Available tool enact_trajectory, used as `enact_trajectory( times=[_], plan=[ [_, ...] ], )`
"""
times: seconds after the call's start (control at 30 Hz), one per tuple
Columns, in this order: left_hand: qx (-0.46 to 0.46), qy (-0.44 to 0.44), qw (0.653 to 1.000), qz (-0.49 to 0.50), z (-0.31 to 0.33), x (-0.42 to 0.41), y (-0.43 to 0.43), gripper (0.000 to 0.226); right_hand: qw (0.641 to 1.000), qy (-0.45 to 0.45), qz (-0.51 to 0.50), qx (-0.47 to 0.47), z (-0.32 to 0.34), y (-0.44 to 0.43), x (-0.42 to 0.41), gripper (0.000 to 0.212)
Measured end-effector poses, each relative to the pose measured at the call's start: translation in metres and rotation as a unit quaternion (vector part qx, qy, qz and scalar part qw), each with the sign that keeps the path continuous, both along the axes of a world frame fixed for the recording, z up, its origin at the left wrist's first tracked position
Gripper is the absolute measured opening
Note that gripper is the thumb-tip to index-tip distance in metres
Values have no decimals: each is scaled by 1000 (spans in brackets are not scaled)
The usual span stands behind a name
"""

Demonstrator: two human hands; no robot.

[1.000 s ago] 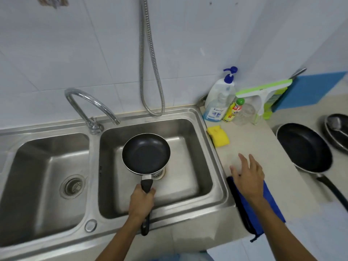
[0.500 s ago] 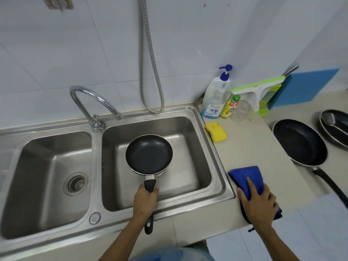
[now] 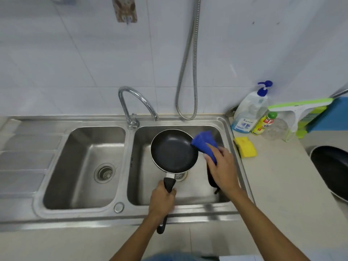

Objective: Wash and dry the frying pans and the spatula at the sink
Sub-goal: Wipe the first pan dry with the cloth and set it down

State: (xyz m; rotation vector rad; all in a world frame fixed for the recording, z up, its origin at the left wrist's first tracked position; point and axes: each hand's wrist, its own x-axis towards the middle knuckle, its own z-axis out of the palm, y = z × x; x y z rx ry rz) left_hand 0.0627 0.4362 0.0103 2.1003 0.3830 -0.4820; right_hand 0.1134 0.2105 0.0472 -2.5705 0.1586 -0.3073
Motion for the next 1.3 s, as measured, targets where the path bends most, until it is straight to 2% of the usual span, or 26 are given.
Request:
enact_trajectory(
  times=[0.1, 0.23, 0.37, 0.47, 0.53, 0.6, 0.73, 0.83, 0.9, 0.93, 1.0, 1.07, 1.2, 1.3],
  plan=[
    [1, -25, 1000, -13, 7, -3, 2, 14, 987, 33, 104, -115, 3, 45, 44, 49],
    [3, -51, 999, 13, 8, -9, 13, 11, 937, 110, 238, -230, -30, 73, 58, 43],
    [13, -32, 999, -8, 10, -15, 19, 11, 945, 134, 258, -147, -22, 79, 33, 29],
    [19, -25, 999, -26, 11, -19, 22, 14, 916, 157, 350, -116, -13, 94, 28, 31],
    [33, -20, 998, -39, 13, -14, 27, 13, 898, 147, 390, -142, -13, 106, 40, 34],
    [47, -22, 997, -50, 18, -8, 30, 12, 898, 133, 374, -192, -15, 122, 58, 38],
    [45, -37, 997, -45, 27, -1, 23, 10, 902, 191, 267, -279, -9, 136, 92, 62],
    [26, -36, 998, -47, 30, -1, 19, 12, 922, 94, 212, -310, 8, 129, 96, 64],
    [20, -39, 997, -57, 32, -1, 19, 13, 926, 23, 223, -303, 6, 124, 96, 70],
    [25, -42, 997, -60, 32, -1, 19, 14, 926, 20, 239, -291, 0, 120, 96, 74],
    [41, -45, 997, -57, 34, -1, 17, 18, 923, 57, 258, -279, -12, 114, 94, 75],
    [46, -44, 997, -42, 35, -3, 13, 20, 911, 149, 258, -284, -17, 111, 96, 70],
    [76, -29, 996, -48, 33, -8, 8, 14, 884, 301, 142, -327, -15, 113, 90, 71],
    [97, -30, 993, -64, 32, -1, 9, 15, 867, 330, 94, -362, -5, 103, 74, 74]
  ],
)
